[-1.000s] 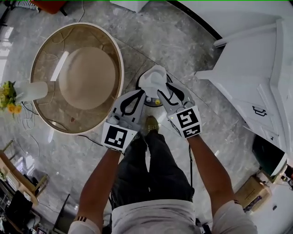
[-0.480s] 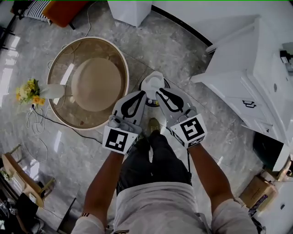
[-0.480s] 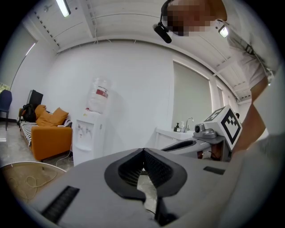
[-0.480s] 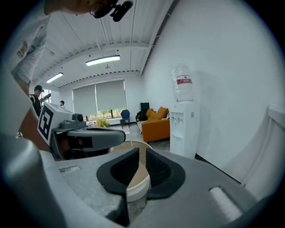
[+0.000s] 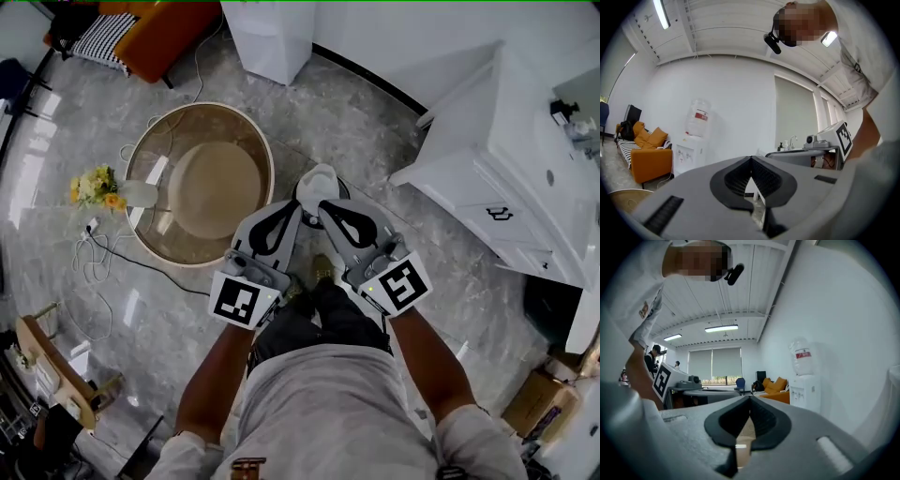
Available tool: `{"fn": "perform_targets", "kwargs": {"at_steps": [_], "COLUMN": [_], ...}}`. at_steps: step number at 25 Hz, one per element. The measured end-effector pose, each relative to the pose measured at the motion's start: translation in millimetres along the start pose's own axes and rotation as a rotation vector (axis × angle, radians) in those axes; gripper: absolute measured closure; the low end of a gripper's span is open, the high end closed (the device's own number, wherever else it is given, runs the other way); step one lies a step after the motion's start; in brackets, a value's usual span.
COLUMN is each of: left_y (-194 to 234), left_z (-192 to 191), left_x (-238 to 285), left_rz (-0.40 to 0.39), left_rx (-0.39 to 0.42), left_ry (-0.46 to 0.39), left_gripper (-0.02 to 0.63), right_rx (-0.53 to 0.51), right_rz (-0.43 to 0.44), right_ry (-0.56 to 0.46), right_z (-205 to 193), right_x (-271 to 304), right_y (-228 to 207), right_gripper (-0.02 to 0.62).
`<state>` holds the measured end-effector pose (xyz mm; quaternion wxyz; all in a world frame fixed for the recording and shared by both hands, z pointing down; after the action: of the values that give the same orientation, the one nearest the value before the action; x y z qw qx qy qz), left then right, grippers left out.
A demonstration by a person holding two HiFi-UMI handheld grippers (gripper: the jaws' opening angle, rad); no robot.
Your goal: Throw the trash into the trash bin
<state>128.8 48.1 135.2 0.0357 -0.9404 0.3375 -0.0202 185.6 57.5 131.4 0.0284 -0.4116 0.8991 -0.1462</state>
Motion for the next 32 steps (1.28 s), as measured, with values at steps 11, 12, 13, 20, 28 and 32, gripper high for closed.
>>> {"fn": "perform_targets", "kwargs": {"at_steps": [11, 12, 13, 20, 28, 32], "left_y": [-28.6, -31.1, -33.3, -40.1, -42.1, -42.2], "left_z": [67.6, 69.9, 71.7, 76.9, 82.1, 81.1], "left_x": [-23.5, -23.2, -22.8, -17.6, -12.7, -14.3], "left_rz": [-0.065, -0.071, -0.077, -0.085, -0.077, -0.077], "left_rx": [0.078, 0.083, 0.085, 0.082, 0.074, 0.072], "left_ry": [-0.062, -0.066, -0.069, -0.083, -0.102, -0.093], "left_gripper": [0.606, 0.606, 0.606, 0.606, 0.606, 0.606], "right_rx": [-0.037, -0.039, -0.040, -0.040, -0.054, -0.051], "right_rz": [0.025, 0.022, 0.019, 0.006, 0.001, 0.003], "right_ry": [-0.097, -0.101, -0.105, -0.118, -0.107, -0.109], "right_z": [52.8, 55.3, 57.4, 64.3, 67.6, 68.6], "right_x": [-36.1, -38.2, -40.2, -47.2, -49.1, -49.0], "right_y": [34.9, 35.1, 34.9, 32.3, 29.0, 28.5], "right_gripper": [0.594, 0.595, 0.595, 0.595, 0.595, 0.595]}}
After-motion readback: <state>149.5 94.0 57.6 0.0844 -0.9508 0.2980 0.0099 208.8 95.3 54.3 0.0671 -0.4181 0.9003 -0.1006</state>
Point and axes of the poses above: the fingertips, and each gripper's own axes: x forward along the fingers, y to its left, z out of its top, the point moved 2 cm from there along -x, backward along the fingers, and after that the axes turned 14 degrees about x, right-handed, at the moved point
